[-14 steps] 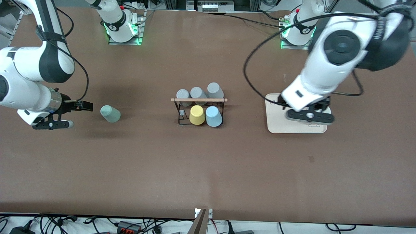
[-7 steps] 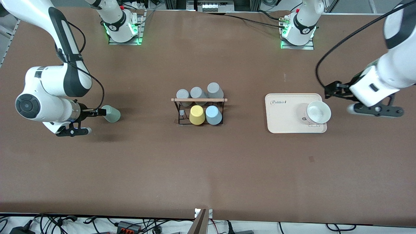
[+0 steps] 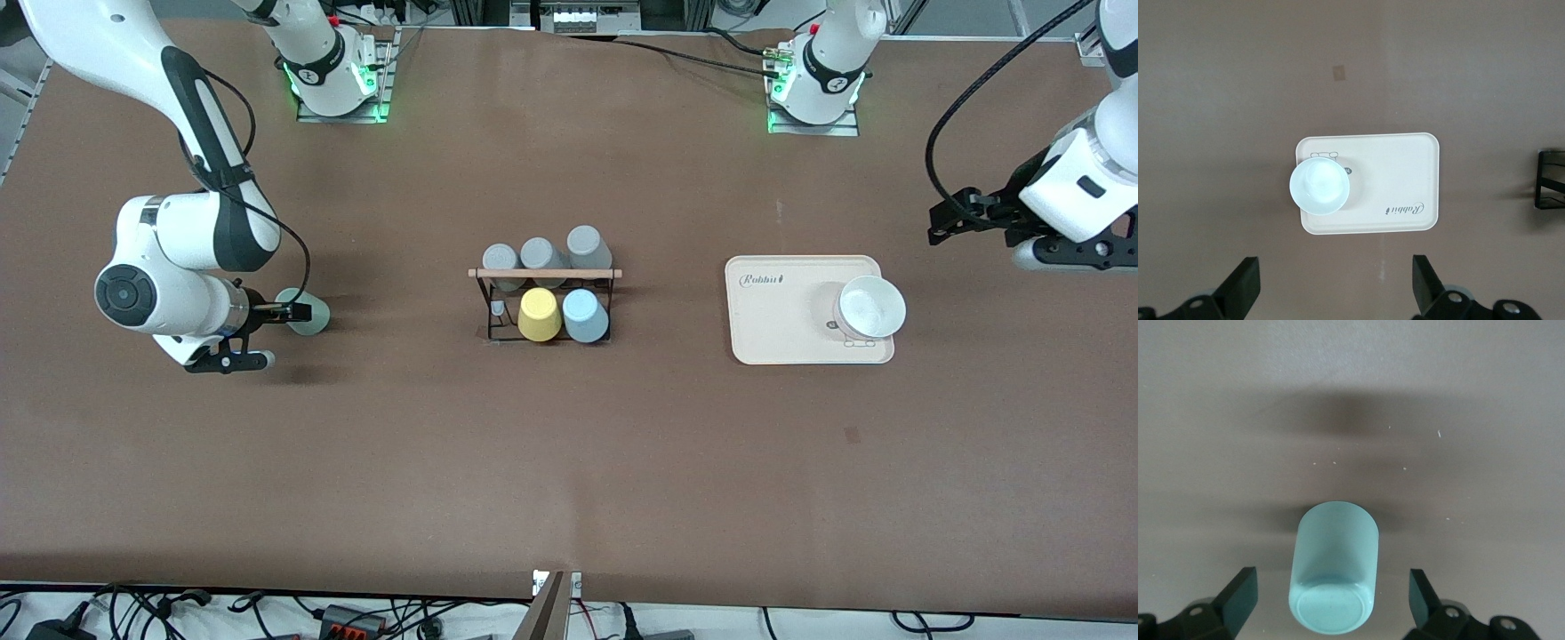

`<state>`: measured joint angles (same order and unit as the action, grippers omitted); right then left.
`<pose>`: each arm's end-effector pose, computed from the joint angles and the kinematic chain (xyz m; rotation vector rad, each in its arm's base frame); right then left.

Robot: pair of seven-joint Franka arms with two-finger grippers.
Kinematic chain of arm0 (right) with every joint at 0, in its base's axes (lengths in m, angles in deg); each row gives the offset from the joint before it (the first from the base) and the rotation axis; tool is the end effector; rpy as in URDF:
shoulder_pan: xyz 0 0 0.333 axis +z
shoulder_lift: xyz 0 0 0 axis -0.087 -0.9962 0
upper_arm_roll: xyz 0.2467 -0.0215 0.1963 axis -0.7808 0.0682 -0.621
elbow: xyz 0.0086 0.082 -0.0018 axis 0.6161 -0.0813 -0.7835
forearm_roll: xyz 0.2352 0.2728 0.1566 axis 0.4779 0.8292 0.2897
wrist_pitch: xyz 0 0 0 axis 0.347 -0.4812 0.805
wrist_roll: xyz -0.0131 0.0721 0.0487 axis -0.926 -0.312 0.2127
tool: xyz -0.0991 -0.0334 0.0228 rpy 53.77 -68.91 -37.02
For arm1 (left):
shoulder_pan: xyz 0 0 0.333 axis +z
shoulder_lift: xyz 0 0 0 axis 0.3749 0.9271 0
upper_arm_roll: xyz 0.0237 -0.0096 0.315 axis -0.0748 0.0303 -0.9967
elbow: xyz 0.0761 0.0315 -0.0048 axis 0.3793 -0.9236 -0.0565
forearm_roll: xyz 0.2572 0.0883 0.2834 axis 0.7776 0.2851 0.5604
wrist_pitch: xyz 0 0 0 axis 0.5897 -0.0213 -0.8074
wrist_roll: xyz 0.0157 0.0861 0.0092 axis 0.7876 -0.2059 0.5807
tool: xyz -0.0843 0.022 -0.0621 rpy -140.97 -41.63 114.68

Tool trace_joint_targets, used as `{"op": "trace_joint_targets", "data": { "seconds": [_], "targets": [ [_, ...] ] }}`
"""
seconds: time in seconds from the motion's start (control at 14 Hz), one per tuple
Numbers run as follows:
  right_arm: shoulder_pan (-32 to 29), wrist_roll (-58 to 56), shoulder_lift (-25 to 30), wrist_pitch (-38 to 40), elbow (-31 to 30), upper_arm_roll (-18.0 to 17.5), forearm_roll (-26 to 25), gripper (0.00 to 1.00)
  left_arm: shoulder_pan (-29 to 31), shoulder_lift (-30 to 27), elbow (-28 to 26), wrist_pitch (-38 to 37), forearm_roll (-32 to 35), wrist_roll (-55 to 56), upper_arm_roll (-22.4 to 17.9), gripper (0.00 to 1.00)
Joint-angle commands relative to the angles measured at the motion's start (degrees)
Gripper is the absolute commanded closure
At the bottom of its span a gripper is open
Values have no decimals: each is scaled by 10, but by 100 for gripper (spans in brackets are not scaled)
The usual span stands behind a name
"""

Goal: Hang scattered cups on rack with three cups
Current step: 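Withdraw the left gripper while the right gripper reaches the teal cup, then grasp the pale teal cup and carry it toward the rack with the right gripper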

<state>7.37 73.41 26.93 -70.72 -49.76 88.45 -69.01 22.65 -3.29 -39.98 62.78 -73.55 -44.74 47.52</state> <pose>0.5976 0.0236 0.2496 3.0956 0.0661 -0.3715 0.5611 -0.0243 0.5925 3.1355 0.0033 -0.0722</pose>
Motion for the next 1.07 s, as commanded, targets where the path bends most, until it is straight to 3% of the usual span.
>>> {"op": "trace_joint_targets", "data": {
  "seconds": [0.0, 0.79, 1.0],
  "targets": [
    [-3, 16, 10, -29, -33, -1, -2, 0, -19, -35, -24, 10, -9, -16, -19, 0],
    [-3, 28, -3, -53, -57, -1, -1, 0, -14, -27, -8, -1, -11, -9, -11, 0],
    [-3, 28, -3, -44, -57, -2, -2, 54, -18, -27, -6, -1, -11, -9, -11, 0]
  ]
}}
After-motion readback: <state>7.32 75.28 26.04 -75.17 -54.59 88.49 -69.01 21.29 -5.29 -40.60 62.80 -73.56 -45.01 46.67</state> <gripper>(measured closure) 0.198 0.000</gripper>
